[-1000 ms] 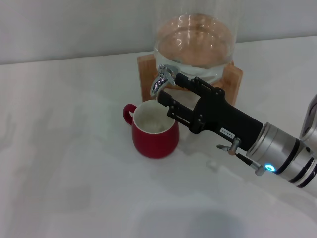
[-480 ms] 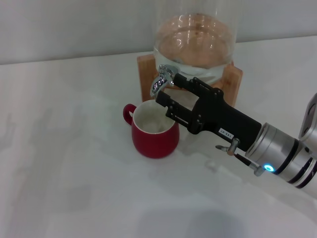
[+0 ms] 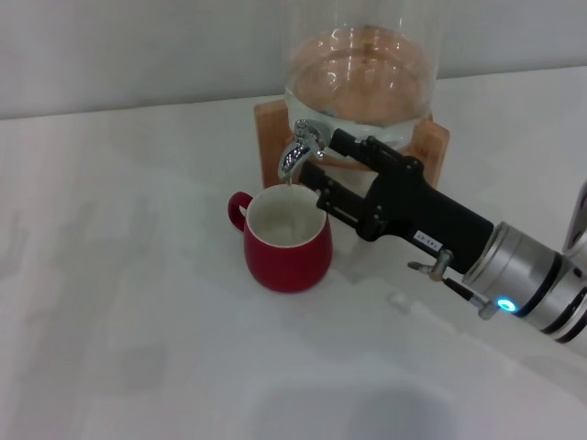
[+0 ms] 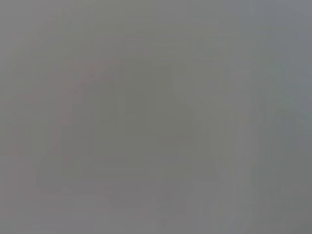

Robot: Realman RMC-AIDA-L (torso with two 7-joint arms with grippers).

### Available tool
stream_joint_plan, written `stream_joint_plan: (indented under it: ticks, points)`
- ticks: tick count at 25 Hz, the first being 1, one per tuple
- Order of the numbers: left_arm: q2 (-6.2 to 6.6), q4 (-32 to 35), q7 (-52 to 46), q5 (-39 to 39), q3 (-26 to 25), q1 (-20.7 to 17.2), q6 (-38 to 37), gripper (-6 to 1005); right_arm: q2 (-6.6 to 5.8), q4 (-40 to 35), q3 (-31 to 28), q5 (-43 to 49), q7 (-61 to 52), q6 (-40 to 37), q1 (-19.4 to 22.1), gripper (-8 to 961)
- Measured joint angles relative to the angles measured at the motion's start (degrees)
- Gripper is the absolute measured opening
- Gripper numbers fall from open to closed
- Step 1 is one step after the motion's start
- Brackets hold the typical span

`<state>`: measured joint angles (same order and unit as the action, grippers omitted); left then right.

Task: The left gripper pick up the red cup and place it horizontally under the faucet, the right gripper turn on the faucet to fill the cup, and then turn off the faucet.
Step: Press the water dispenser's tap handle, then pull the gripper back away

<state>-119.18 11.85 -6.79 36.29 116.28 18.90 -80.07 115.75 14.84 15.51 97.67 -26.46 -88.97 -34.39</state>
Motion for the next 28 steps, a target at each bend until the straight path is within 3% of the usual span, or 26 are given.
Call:
stream_joint_plan:
  ticks: [13,28]
  points:
    - [0.00,-0.53,0.03,0.22,0.00,0.20,0.00,744,0.10,-0.67,0.68,0.98,0.01,-5.65,3.63,658]
    - [-0.16,-1.13,0.03,0.01,0.42,0.67,0.09,745,0.44,1.91,0.60,4.84,-0.20,-4.61,0.91,659]
